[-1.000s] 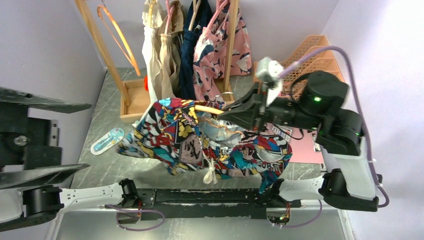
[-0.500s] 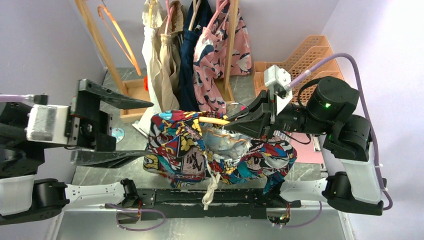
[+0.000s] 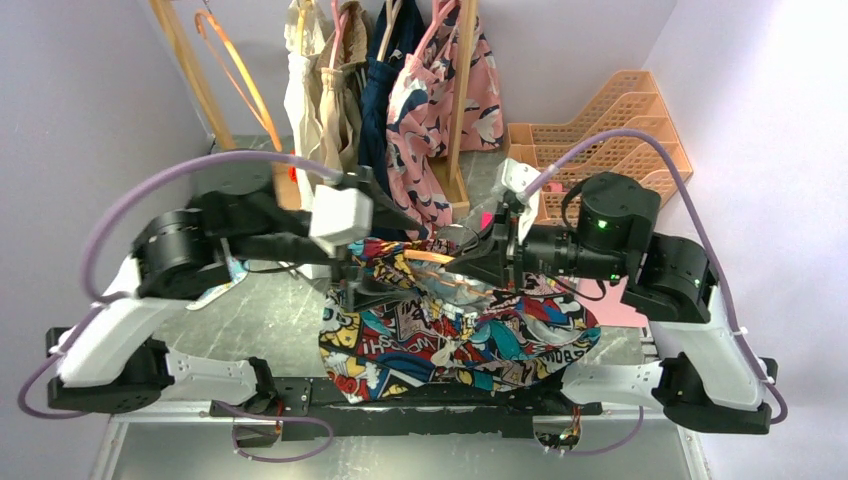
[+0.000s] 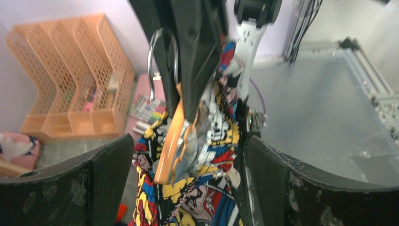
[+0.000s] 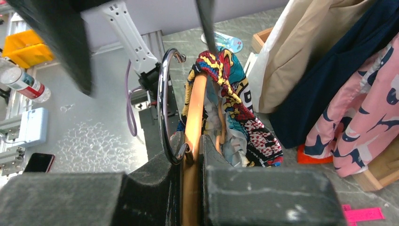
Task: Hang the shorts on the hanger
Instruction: Hang the shorts on the hanger.
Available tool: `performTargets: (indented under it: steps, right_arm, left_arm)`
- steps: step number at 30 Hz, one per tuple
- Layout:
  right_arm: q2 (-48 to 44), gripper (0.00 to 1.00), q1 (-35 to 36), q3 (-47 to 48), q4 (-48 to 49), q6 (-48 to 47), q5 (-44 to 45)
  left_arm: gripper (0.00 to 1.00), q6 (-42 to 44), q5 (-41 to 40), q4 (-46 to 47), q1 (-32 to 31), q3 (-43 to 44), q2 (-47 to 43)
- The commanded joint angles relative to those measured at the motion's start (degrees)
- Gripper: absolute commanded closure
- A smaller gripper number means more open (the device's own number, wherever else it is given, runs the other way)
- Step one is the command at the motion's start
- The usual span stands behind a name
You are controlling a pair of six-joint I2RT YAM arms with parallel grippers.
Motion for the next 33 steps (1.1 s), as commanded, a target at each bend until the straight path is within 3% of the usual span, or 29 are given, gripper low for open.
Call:
performTargets:
  steps: [1,8,12,16,22,23,25,28,30,33]
  right_arm:
    - [-2.7,1.0,-0.04,-0.19,2.2,-0.97,-1.89]
    - [-4.1,1.0,-0.01,-2.41,2.65,-1.42,-3.68]
    - [-4.1,1.0,-0.04,-3.1,2.62,-1.86,-4.55]
    - [-4.1,1.0,-0.04,-3.73,2.75,-2.03,-5.27]
    - [-3.99,1.0,0.01,-3.5,3.15,-1.88,-6.85]
    - [-3.95,1.0,-0.07,-3.31,3.06,-1.88,-7.04]
    - [-3.77,1.0,-0.05,-3.02,2.91,-1.88,-7.31]
    - [-3.82,0.99,-0.02,-2.73,2.59,-1.59,-7.29]
    - [-4.18,0.74,-0.02,-2.39,2.05,-1.05,-5.74]
    - [-5.08,0.57,-0.09,-1.37,0.65,-0.43,-2.13]
  left_arm:
    - [0.07,2.6,1.25,-5.05,0.14,-0.07,3.78]
    - [0.15,4.29,0.71,-5.9,0.13,-1.08,6.46]
    - [0.3,4.63,2.16,-6.26,0.14,-0.23,8.26]
    - [0.53,4.56,2.87,-5.76,0.13,-0.42,9.41]
    - [0.56,4.6,3.29,-5.43,0.13,-2.74,9.38]
    - [0.63,4.63,3.36,-5.49,0.13,-3.03,9.38]
    - [0.9,4.49,2.93,-5.39,0.13,-3.43,9.27]
    - [0.93,4.09,2.66,-4.26,0.13,-4.57,8.27]
    - [0.93,3.68,2.12,-3.63,0.13,-5.51,7.27]
    - [0.93,3.24,1.35,-3.25,0.13,-6.65,5.84]
